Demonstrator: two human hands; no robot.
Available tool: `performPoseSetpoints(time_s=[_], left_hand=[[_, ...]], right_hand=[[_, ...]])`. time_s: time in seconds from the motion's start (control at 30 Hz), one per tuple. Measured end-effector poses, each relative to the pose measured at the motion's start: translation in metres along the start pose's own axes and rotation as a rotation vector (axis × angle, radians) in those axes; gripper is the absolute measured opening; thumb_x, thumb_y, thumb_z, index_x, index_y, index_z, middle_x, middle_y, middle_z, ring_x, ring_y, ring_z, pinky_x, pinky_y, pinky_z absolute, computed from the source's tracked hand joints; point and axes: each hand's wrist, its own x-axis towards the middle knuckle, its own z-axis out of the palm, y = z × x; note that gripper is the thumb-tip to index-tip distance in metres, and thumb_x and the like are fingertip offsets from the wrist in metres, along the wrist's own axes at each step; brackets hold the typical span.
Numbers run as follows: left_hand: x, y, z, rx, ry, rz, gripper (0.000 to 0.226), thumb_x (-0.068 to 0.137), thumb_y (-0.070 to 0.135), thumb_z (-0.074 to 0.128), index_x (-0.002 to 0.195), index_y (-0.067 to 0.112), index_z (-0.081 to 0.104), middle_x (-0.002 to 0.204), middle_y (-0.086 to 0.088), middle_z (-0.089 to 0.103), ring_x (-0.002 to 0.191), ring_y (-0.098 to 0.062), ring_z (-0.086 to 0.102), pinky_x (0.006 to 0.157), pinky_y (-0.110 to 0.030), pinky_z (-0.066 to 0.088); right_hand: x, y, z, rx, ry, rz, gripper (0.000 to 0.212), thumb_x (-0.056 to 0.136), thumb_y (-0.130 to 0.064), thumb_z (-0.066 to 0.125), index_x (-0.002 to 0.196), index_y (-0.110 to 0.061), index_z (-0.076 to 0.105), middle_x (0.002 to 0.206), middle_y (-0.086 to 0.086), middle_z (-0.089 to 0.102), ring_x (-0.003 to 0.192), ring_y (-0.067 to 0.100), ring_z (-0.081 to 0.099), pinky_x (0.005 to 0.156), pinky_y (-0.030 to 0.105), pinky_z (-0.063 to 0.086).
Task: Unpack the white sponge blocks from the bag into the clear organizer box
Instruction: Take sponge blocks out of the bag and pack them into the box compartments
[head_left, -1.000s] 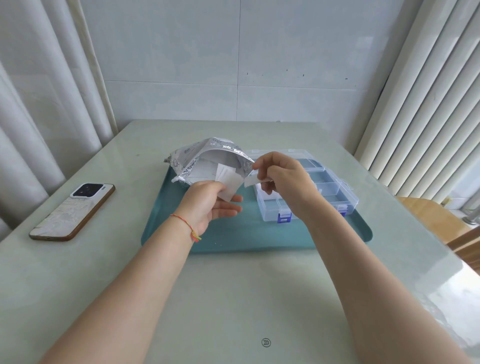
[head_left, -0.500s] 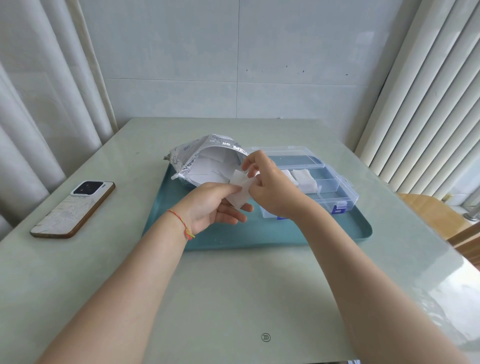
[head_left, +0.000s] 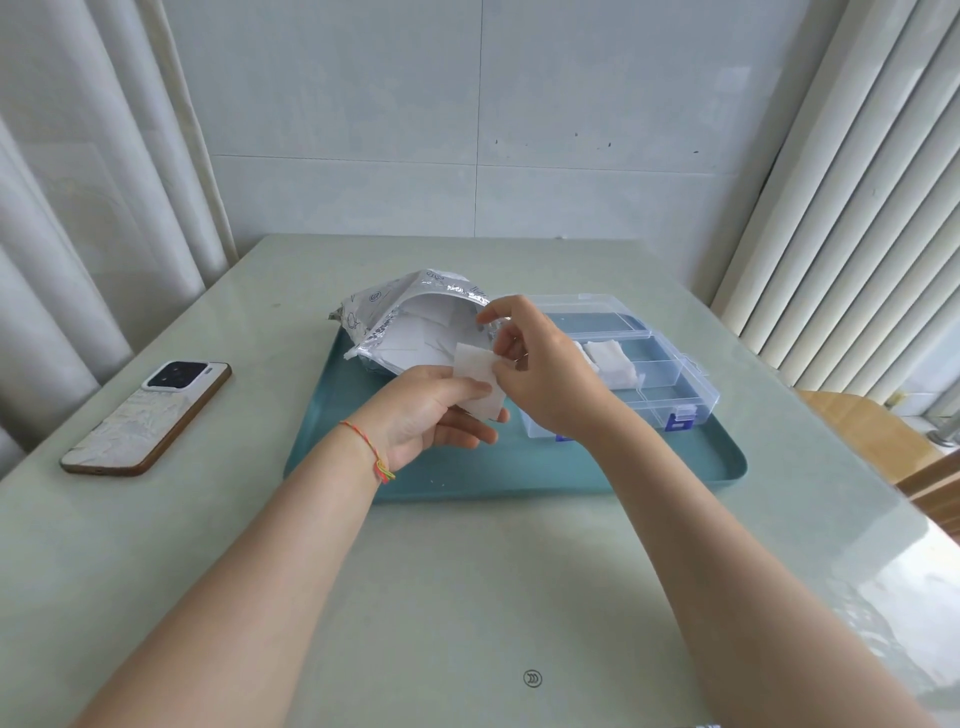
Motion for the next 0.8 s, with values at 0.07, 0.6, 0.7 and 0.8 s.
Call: performPoseSetpoints(time_s=[0.07,0.6,0.7,0.8], left_hand=[[0.0002,-0.0005,0.0003,0.003,-0.004,-0.002,0.019,0.096,0.01,0.056,0.112,0.003,0.063,0.088,-0.014,0.073,0.059,-0.021,0.068,0.046,-0.021,0.05],[0.0012,-0.0017,0.0011,-0.043,0.018,0.057,0.019,0.096,0.009,0.052,0.106,0.009,0.068,0.088,-0.01,0.073,0.078,-0.028,0.072,0.058,-0.027,0.056],[0.0018,-0.0003,0.0014,-0.1,0.01,0.056,0.019,0.097,0.014,0.055,0.11,0.006,0.067,0.086,-0.011,0.073,0.072,-0.025,0.066,0.064,-0.031,0.058],[0.0021,0.0011,0.0031,-0.087,0.021,0.083,0.017,0.096,0.012,0.054,0.104,0.009,0.069,0.08,-0.007,0.072,0.066,-0.021,0.064,0.065,-0.032,0.057]], right_hand=[[-0.0006,-0.0006,-0.0009,0.019,0.007,0.014,0.04,0.085,0.005,0.051,0.117,-0.018,0.054,0.084,0.004,0.059,0.071,0.013,0.05,0.065,0.013,0.041],[-0.0021,-0.003,-0.0014,-0.044,-0.026,-0.021,0.082,0.063,-0.045,0.088,0.132,-0.022,0.051,0.125,-0.005,0.048,0.117,0.009,0.046,0.096,0.009,0.032],[-0.003,-0.004,-0.0044,-0.236,-0.115,-0.026,0.101,0.059,-0.048,0.088,0.144,-0.026,0.037,0.137,-0.009,0.043,0.126,0.014,0.039,0.106,0.038,0.033],[-0.0048,-0.0059,0.0029,-0.293,-0.14,-0.061,0.099,0.067,-0.041,0.085,0.149,-0.027,0.03,0.142,-0.011,0.04,0.129,0.015,0.035,0.105,0.041,0.031]])
